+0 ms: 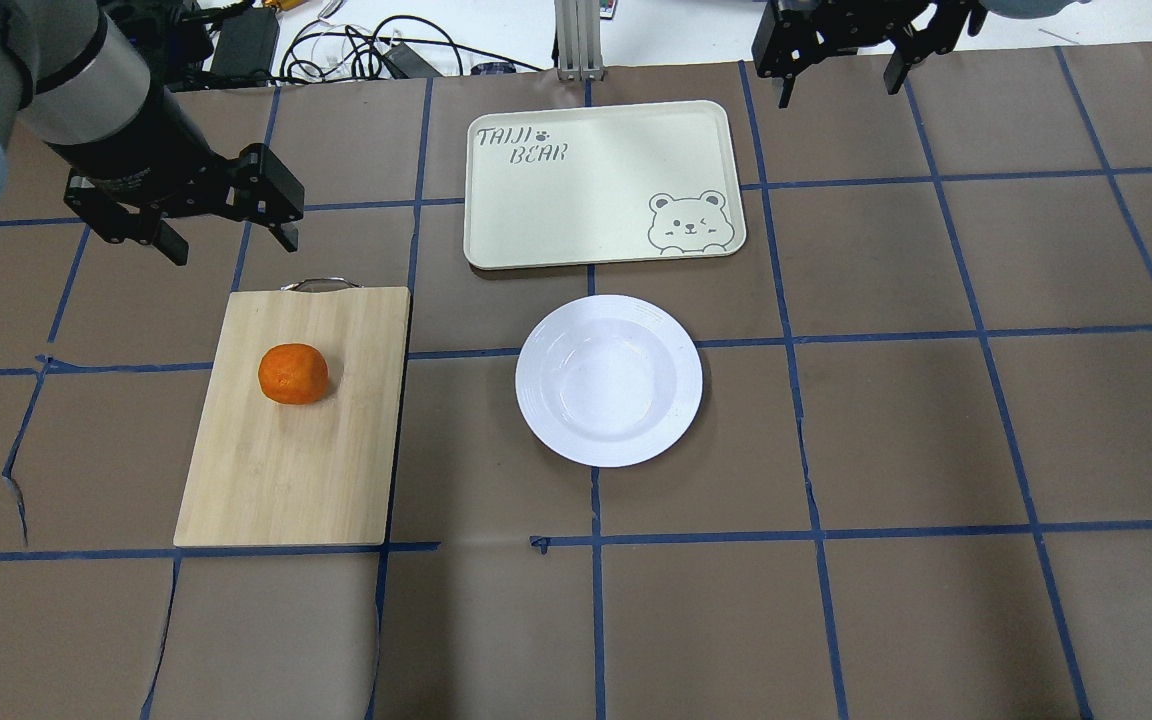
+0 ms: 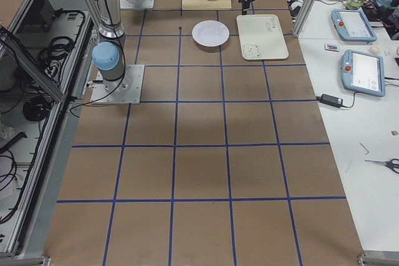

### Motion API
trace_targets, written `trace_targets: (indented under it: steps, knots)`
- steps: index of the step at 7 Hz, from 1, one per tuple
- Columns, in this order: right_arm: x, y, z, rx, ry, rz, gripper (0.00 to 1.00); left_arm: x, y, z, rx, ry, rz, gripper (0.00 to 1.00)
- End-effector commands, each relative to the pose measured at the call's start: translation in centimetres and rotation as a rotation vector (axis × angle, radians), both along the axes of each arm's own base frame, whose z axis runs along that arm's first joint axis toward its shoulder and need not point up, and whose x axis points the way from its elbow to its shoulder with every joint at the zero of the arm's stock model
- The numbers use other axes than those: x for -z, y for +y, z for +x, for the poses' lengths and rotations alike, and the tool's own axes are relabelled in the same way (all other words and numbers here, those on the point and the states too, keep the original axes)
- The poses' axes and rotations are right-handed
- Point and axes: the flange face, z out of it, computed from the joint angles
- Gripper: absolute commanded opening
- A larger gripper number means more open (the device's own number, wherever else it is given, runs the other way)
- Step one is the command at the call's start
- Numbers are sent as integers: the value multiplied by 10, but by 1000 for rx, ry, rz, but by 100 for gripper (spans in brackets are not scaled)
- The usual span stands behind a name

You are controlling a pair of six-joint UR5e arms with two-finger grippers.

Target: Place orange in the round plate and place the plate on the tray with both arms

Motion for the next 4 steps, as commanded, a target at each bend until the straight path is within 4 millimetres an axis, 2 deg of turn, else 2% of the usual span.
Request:
trace_targets:
  steps: [1,4]
  knots:
    - [1,0,0,6,-1,1,100,1,0,-1,1,0,2,100]
    - [5,1,0,6,-2,10,100,1,-1,0,-1,0,0,100]
